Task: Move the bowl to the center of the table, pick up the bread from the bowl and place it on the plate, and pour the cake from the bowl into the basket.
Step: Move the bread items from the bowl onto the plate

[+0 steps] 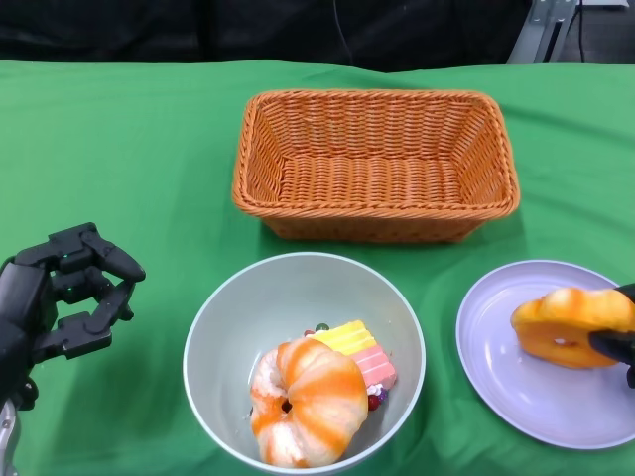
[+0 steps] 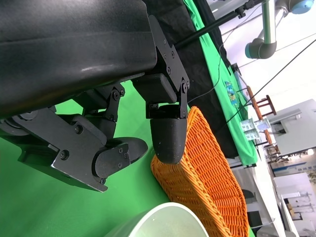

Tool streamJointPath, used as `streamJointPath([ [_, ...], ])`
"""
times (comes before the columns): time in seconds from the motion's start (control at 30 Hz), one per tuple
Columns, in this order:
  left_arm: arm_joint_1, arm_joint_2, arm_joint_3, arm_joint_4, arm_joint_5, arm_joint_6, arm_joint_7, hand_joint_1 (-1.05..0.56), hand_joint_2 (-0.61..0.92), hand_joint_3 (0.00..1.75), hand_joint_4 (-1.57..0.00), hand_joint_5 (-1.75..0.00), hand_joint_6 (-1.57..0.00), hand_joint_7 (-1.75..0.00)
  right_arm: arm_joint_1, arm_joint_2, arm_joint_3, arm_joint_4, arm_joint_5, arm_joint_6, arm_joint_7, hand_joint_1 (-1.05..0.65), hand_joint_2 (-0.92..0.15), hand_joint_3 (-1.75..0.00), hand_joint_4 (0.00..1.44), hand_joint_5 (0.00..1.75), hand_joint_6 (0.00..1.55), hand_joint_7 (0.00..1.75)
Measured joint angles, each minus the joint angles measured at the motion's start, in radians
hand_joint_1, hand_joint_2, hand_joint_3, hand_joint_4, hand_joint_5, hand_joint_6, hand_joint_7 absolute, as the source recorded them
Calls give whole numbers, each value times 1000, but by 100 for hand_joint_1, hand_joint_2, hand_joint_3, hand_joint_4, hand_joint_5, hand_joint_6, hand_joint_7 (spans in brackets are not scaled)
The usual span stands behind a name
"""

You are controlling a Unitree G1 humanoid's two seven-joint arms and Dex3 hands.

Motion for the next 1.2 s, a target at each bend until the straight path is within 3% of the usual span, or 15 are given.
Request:
streamJointPath([
  [0.07, 0, 0, 0, 0, 0, 0, 0, -2, 63, 83, -76, -150, -78, -122, 0, -2, 6, 0, 0, -3, 1, -13, -92, -8, 83, 155, 74, 89],
  [0.17, 0, 1, 0, 0, 1, 0, 0, -2, 64, 82, -75, -150, -78, -122, 3, -3, 19, -2, -1, -30, -1, -13, -92, -8, 88, 150, 74, 103],
  [0.4, 0, 2, -1, 0, 2, 0, 5, -2, 65, 80, -75, -151, -78, -123, 40, 6, 24, -25, -1, -101, -44, -17, -92, -15, 81, 146, 69, 110],
  [0.5, 0, 2, -3, 1, 9, -2, 13, -4, 65, 78, -76, -151, -78, -122, 44, 8, 28, -33, 0, -103, -50, -16, -92, -16, 81, 153, 67, 115],
  [0.6, 0, 2, -3, 2, 9, -2, 16, -3, 66, 78, -75, -151, -78, -122, 30, 8, 28, -36, 2, -52, -50, -13, -92, -17, 77, 170, 54, 143],
  [0.67, 0, 3, -4, 4, 9, -2, 17, -3, 67, 77, -75, -151, -78, -121, 10, 7, 29, -23, 6, -19, -45, -13, -92, -18, 75, 173, 48, 148],
  [0.7, 0, 3, -6, 5, 10, -2, 17, -3, 67, 76, -75, -150, -78, -121, -1, 7, 29, -14, 9, -3, -39, -15, -92, -20, 74, 173, 45, 138],
  [0.77, 0, 4, -9, 7, 10, -4, 17, -4, 67, 76, -75, -150, -78, -121, -34, 3, 30, 5, 16, 50, -22, -19, -92, -23, 74, 167, 60, 64],
  [0.83, 0, 4, -11, 10, 11, -4, 18, -4, 67, 75, -75, -150, -78, -121, -68, -3, 30, 20, 19, 96, -13, -19, -92, -24, 74, 165, 65, 43],
  [0.9, 0, 4, -11, 11, 11, -5, 18, -3, 67, 75, -75, -150, -78, -120, -96, -5, 22, 29, 38, 142, -6, -17, -92, -24, 73, 162, 48, 21],
  [0.97, 0, 4, -12, 12, 11, -6, 19, -2, 68, 74, -75, -150, -78, -120, -112, -4, 1, 36, 66, 186, 5, -16, -92, -24, 77, 159, 47, 14],
  [1.03, 0, 5, -12, 16, 11, -7, 21, -2, 69, 74, -76, -149, -78, -119, -118, -4, -12, 36, 88, 211, 15, -16, -92, -24, 80, 157, 64, 20],
  [1.2, 0, 5, -19, 16, 11, -8, 20, -2, 70, 71, -75, -149, -78, -118, -119, -4, -15, 1, 131, 271, 41, -19, -92, -25, 88, 140, 55, 8],
])
